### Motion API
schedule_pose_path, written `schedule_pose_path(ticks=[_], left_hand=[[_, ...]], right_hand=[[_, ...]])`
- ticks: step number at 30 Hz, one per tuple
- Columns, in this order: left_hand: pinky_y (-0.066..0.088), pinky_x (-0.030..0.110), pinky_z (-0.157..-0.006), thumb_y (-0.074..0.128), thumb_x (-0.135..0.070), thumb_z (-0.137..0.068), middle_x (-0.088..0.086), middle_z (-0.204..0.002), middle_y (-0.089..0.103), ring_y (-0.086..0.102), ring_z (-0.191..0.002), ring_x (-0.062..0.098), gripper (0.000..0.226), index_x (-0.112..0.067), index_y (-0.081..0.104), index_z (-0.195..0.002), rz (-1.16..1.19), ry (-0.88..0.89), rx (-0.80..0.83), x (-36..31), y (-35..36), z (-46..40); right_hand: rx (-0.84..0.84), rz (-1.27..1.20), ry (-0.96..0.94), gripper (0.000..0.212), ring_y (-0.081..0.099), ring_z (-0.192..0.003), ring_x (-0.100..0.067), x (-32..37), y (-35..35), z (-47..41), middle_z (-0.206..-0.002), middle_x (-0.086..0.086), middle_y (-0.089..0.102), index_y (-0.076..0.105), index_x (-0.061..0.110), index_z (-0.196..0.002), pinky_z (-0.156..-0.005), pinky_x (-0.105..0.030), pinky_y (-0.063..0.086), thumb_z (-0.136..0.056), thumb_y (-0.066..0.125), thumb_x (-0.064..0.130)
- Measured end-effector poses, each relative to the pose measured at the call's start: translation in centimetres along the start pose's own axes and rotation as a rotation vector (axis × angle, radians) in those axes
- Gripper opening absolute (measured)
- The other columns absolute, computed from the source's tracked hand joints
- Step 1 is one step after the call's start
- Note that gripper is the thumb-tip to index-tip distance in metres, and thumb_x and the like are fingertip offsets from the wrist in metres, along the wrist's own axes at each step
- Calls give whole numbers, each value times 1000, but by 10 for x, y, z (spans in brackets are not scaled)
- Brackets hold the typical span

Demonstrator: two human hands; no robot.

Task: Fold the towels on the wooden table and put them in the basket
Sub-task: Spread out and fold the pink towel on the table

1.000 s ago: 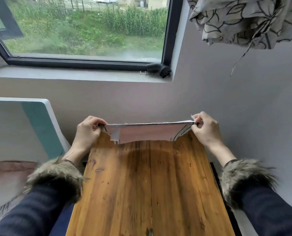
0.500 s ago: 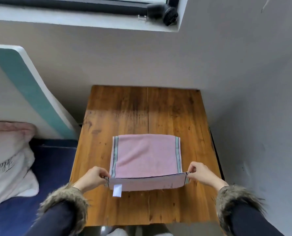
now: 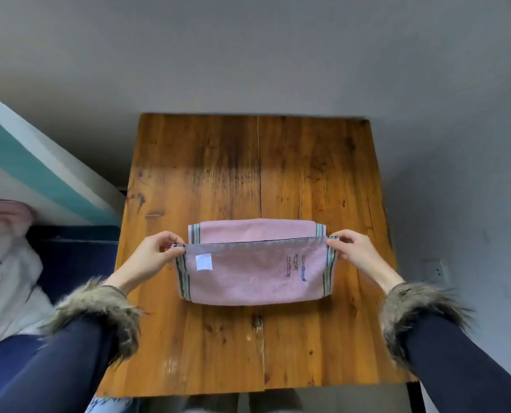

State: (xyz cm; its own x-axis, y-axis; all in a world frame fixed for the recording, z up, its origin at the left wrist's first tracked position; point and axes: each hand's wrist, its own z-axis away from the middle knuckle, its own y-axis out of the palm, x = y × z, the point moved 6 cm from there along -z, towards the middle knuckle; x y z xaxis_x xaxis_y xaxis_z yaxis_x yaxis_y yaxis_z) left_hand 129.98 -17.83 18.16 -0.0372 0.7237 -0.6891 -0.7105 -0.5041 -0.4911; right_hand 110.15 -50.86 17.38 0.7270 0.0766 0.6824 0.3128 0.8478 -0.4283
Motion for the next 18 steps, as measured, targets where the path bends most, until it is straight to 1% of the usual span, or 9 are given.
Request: schedule_pose_path(ticks=[2, 5, 8, 11, 14, 18], left_hand=[[47, 28, -70, 58, -11, -89, 3, -82, 63, 56, -76, 16, 5, -12, 62, -86, -12, 21, -38, 1, 3, -22], [49, 37, -76, 58, -12, -89, 6, -86, 64, 57, -79, 20, 5, -11, 63, -89, -29, 28, -82, 4, 7, -45], [48, 40, -79, 58, -15, -89, 6, -90, 65, 58, -85, 23, 7, -11, 63, -92, -36, 11, -106, 11, 14, -66], [45, 37, -78, 59, -15, -88, 5, -89, 64, 56, -82, 22, 4, -14, 63, -89, -37, -27, -142, 19, 19, -82], [39, 30, -68, 59, -15, -88, 4, -88, 62, 52, -79, 18, 2, -15, 61, -88, -60, -60, -181, 27, 24, -93], [32, 26, -67, 55, -18, -90, 2, -89, 59, 50, -82, 18, 5, -15, 59, -91, -119, -105, -226, 29, 32, -101]], right_hand=[[-38, -39, 0, 10, 59, -83, -15, -7, 2, -21, -88, 1, 63, 63, 11, -97, -69, -25, 49, -89, 59, 16], [-88, -39, -15, 9, 58, -87, -16, -15, 2, -44, -89, 2, 64, 64, 14, -96, -78, -32, 48, -89, 58, 18], [-115, 26, -22, 7, 56, -88, -12, -22, 6, -65, -89, 7, 60, 62, 17, -95, -79, -29, 44, -91, 56, 20], [-134, 28, -2, 8, 56, -92, -15, -30, 13, -79, -92, 4, 61, 61, 15, -96, -80, -30, 44, -92, 54, 19], [-159, 79, -19, 11, 58, -92, -20, -33, 19, -86, -95, -3, 63, 62, 14, -97, -79, -34, 46, -92, 54, 20], [-208, 207, -35, 10, 57, -88, -24, -35, 24, -91, -85, -2, 63, 59, 18, -90, -75, -34, 43, -94, 51, 23]])
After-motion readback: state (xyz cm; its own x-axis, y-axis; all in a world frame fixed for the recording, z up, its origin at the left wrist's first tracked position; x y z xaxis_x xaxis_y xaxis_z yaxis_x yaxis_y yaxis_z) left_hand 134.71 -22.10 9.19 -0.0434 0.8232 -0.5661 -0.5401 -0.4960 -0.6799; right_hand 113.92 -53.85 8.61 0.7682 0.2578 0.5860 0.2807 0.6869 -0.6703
